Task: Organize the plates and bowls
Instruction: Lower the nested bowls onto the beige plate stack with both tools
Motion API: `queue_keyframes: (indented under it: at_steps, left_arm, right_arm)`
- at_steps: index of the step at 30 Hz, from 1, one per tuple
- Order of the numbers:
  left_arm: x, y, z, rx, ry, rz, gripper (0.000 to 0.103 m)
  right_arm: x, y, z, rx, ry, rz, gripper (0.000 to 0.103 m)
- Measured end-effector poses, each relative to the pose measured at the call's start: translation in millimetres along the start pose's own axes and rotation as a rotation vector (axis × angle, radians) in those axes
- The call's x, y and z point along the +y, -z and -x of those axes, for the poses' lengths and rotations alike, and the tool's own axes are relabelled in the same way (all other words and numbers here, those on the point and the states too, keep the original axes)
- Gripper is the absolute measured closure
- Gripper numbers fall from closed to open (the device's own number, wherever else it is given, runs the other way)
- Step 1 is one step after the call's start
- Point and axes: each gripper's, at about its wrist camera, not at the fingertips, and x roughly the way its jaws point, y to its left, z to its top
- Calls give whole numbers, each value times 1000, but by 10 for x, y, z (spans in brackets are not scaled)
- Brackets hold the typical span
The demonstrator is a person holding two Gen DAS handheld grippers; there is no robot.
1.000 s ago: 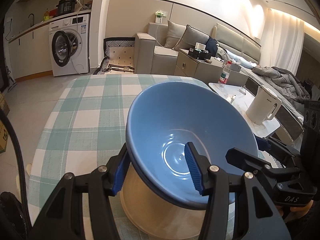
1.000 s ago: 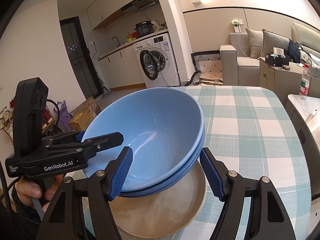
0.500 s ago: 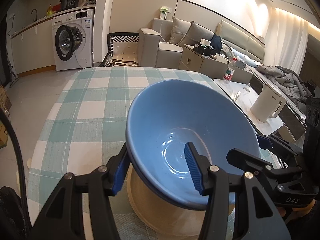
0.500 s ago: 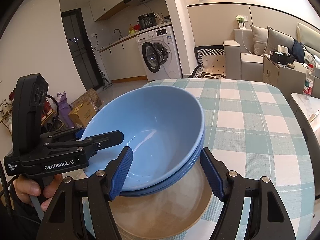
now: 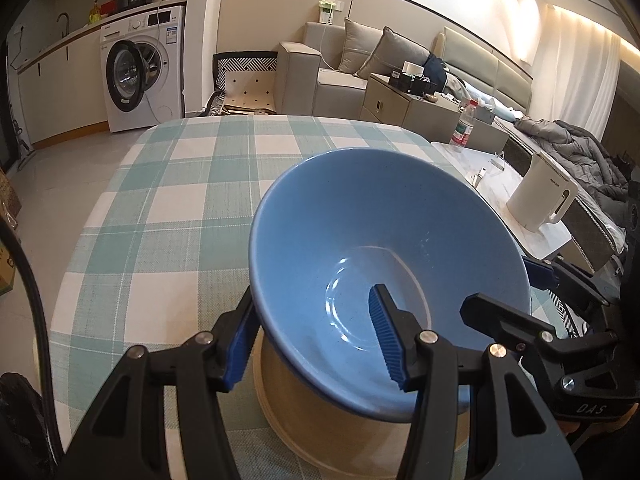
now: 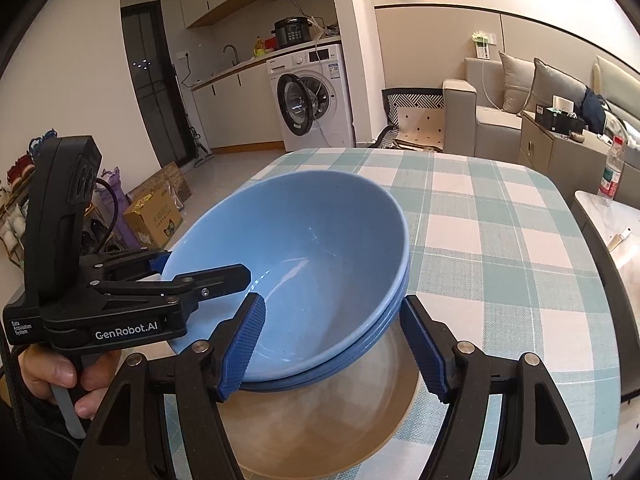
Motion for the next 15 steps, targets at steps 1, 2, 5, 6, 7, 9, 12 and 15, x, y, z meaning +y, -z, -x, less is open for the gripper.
queue_keyframes:
  at_steps: [1,2,5,6,7,9,12,15]
  left_arm:
    - [2,0,0,-1,-1,-1,49]
    - [2,-1,-4,-1,-1,-1,49]
    - [2,1,-3,0,0,5,49]
    - [-3,0,-3,0,1,6,48]
    - [-1,1,-3,1,0,4,48]
    - [-4,0,-3,-2,1,5,48]
    - [-27,-14,-10,-9,-3,0,48]
    - [-39,-23,-19,-16,-6,-11,48]
  right_arm:
    - [5,4,2,0,1,2,30]
    - [9,6,2,-1,2,4,30]
    - [25,12,10,-2,2,10,30]
    - [20,11,10,-5,3,9,30]
    - [20,10,10,-6,5,8,30]
    - [25,0,1,-8,16,12,30]
    - [20,-6,-8,-15,34,16,29]
    - [9,-6,-5,-16,30,13,29]
